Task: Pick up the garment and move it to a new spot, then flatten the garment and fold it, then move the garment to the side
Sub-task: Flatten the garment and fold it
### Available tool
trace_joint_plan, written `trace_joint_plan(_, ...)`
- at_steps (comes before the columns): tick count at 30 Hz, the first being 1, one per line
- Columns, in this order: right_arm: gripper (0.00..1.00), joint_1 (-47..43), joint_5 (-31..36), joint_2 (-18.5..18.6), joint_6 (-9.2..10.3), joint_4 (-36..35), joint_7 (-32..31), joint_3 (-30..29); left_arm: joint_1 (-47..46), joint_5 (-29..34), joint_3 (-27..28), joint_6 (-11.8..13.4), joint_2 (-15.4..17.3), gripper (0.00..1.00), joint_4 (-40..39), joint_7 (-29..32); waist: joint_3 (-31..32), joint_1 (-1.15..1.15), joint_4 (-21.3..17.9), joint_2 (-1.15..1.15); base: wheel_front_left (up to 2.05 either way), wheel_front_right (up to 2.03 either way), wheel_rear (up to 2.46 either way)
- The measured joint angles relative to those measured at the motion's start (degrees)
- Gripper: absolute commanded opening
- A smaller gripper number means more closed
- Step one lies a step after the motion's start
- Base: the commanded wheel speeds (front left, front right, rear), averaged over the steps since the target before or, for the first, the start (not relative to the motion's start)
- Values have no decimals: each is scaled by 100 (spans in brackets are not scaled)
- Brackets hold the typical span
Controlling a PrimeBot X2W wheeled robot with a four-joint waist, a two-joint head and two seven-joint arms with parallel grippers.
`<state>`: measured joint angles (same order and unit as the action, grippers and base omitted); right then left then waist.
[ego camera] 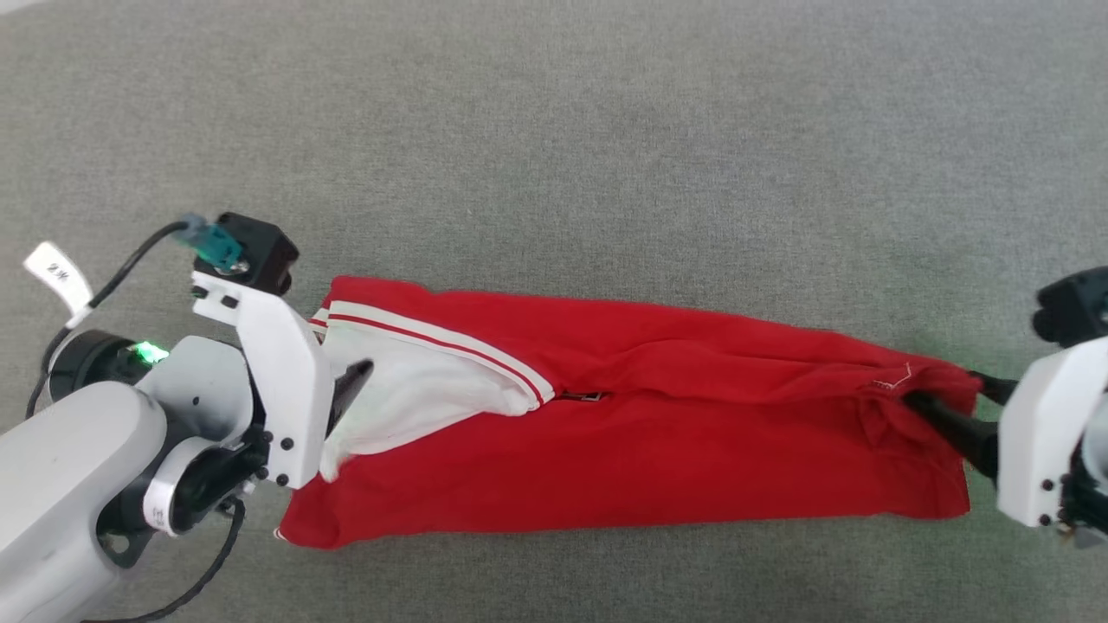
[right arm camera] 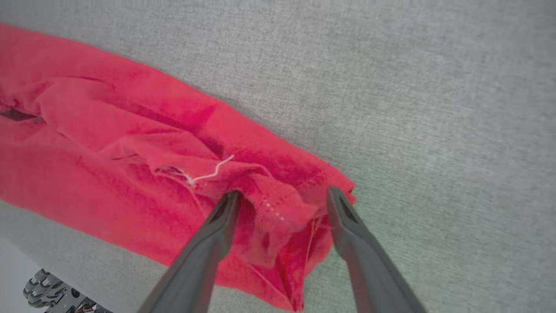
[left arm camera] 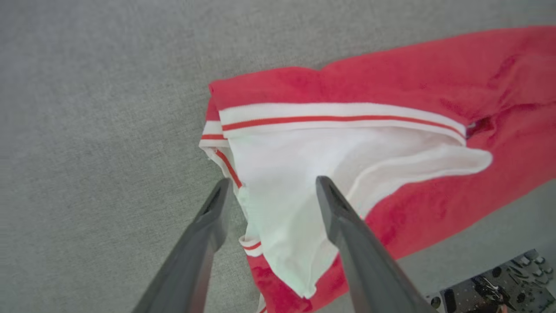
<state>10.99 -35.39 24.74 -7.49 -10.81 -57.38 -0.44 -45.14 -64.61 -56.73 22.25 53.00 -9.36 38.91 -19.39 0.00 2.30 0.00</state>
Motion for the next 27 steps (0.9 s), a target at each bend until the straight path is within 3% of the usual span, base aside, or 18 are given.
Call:
trace_joint_plan(13,100,-578,-107,-41,0,136,-289,-803,855,375,603,-234,-45,100,100,-2651,199,0,188,0,0,0,0)
trace_joint_plan(22,100,-408,-283,-114,0,776,-134,-498,1482,579,1063,-191,-244,100,526,-4579,158,0,343,0,0,0,0)
trace_joint_plan(27,100,-92,-466,-2,0,1304,105,-212,1853,651,1344,-223,-449,100,881,-5257,140,0,456,0,0,0,0)
